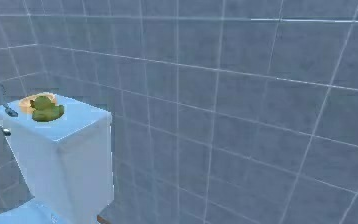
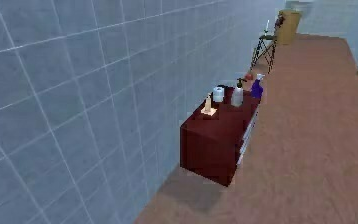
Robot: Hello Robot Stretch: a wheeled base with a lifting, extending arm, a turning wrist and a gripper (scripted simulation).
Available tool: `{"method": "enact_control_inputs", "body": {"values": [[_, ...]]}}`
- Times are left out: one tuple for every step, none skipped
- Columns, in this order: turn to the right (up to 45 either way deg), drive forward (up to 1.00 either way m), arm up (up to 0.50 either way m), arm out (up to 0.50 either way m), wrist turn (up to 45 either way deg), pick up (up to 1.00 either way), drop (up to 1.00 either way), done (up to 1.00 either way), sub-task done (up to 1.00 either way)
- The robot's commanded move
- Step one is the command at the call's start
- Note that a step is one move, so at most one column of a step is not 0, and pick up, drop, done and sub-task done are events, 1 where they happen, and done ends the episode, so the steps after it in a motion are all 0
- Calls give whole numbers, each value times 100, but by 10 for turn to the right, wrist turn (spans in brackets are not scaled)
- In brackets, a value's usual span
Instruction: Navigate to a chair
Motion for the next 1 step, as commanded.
{"method": "enact_control_inputs", "body": {"values": [[450,0,0,0,0,0,0,0,0]]}}
